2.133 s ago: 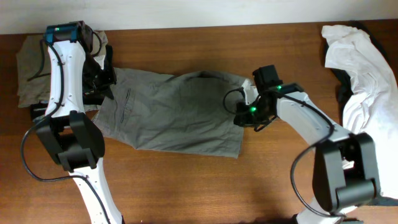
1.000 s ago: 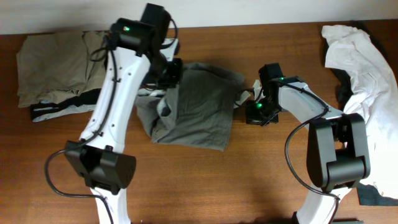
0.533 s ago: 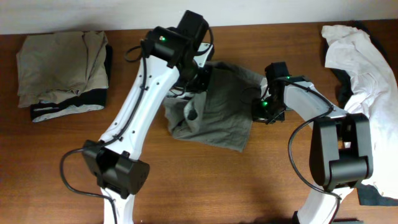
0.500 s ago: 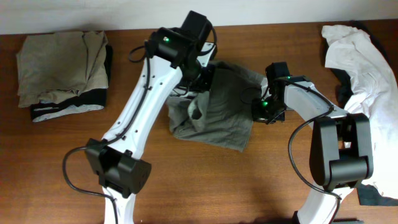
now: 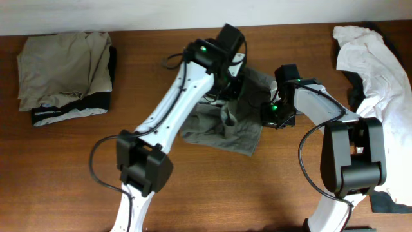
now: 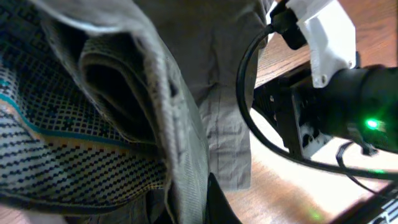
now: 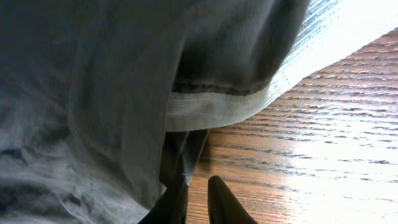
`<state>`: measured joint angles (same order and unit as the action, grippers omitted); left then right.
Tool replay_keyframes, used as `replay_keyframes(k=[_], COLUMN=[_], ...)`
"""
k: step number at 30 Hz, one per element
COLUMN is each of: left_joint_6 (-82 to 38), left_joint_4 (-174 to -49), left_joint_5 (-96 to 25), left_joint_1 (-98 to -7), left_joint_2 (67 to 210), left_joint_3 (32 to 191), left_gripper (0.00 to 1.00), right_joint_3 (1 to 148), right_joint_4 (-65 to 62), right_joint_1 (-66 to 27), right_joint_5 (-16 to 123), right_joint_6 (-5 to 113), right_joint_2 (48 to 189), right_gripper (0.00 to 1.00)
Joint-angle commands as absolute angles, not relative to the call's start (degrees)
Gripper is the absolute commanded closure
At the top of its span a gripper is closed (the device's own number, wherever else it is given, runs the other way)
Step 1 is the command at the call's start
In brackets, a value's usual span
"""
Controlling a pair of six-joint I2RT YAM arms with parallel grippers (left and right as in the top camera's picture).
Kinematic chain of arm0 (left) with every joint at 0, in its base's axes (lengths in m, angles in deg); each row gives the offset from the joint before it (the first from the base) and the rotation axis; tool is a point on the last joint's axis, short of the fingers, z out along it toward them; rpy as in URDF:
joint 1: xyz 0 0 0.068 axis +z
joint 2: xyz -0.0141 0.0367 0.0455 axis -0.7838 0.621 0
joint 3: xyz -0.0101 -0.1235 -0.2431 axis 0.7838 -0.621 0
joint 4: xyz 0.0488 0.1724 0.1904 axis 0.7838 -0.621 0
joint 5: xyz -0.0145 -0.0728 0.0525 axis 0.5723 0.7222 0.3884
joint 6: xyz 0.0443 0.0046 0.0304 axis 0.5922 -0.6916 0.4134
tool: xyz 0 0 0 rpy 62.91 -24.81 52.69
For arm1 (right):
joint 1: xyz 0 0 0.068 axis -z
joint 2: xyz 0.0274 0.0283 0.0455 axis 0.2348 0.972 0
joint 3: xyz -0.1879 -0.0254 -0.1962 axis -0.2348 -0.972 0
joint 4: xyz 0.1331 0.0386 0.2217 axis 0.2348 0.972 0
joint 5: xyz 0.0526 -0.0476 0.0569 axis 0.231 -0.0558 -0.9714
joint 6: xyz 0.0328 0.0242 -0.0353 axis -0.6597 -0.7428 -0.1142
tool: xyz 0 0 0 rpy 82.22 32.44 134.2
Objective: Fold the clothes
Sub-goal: 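Fold the left end over toward the right gripper and release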
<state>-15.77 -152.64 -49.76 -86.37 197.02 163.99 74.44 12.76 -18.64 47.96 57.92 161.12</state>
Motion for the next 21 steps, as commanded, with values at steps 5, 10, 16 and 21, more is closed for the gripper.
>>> replay_keyframes(k=[5,10,16,21], left_joint_6=[-16.25,-15.80,-14.05,-12.56], left_joint_4=[-150.36,-148.68,-148.94,-150.76], left_joint_5=[-47.88,-47.90,-47.88,-47.86], left_joint_1=[-88.84,-88.91,-88.95,-88.47], left_joint_2=[201.35,201.55,201.55,201.46], left_joint_3=[164.12,164.12,164.12,165.45], left_gripper=[0.99,0.83,0.29,0.09], right_joint_3=[75.51,79.62,88.54,97.39], right_joint_4=[13.81,19.78,28.52,34.93], right_joint_1=[-16.74,-12.63,-10.12,-9.64], right_joint_5=[48.44,48.41,48.02,48.04], right_joint_6=[58.44,60.25,62.38,62.38], right_joint_2=[161.86,161.84,161.84,161.84], right_gripper=[0.84,0.83,0.71,0.61])
